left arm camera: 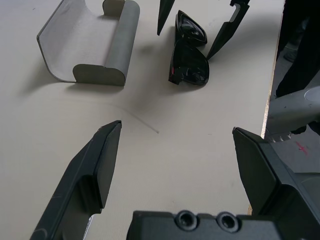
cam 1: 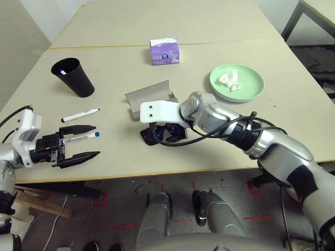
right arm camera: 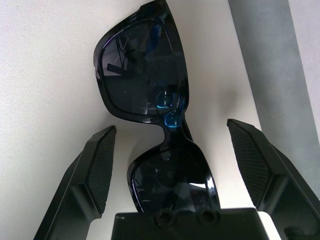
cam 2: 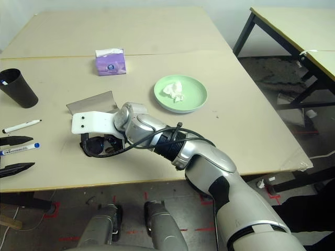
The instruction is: Organize and tidy the items on the table.
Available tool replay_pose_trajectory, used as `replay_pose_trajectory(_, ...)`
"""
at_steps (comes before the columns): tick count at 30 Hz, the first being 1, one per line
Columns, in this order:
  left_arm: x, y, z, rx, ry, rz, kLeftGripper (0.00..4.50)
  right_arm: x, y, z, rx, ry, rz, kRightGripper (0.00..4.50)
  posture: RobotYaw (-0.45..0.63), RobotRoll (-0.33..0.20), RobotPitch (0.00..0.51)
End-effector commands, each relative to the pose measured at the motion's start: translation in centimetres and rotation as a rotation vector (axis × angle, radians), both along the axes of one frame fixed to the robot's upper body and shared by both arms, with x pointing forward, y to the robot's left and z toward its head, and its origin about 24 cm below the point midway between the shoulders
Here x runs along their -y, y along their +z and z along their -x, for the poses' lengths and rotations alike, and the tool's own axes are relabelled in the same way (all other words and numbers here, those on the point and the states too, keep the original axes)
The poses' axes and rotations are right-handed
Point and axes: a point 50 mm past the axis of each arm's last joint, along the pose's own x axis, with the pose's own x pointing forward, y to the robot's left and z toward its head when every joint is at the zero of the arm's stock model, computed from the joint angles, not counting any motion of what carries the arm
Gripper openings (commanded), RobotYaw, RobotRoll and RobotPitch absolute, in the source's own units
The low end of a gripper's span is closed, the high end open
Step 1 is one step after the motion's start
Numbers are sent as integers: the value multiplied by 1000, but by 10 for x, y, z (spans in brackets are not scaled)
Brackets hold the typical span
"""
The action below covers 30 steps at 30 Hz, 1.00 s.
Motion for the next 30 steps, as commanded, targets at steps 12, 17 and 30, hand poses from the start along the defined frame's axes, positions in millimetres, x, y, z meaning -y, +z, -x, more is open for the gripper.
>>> replay_pose_trajectory(12, 4, -2, -1, -24, -10, 1, 4500, 2, 0, 4, -38, 29, 26, 4476, 62, 0, 185)
replay_pose_trajectory(17, 4, -6, -1, -35, -7, 0, 4500, 4, 3, 8, -57, 37, 40, 4476, 56, 0, 183)
replay_pose_trajectory(30, 1, -13, 3, -43, 4, -2, 4500, -5, 10, 9, -41, 52, 5, 4099, 54, 0, 181)
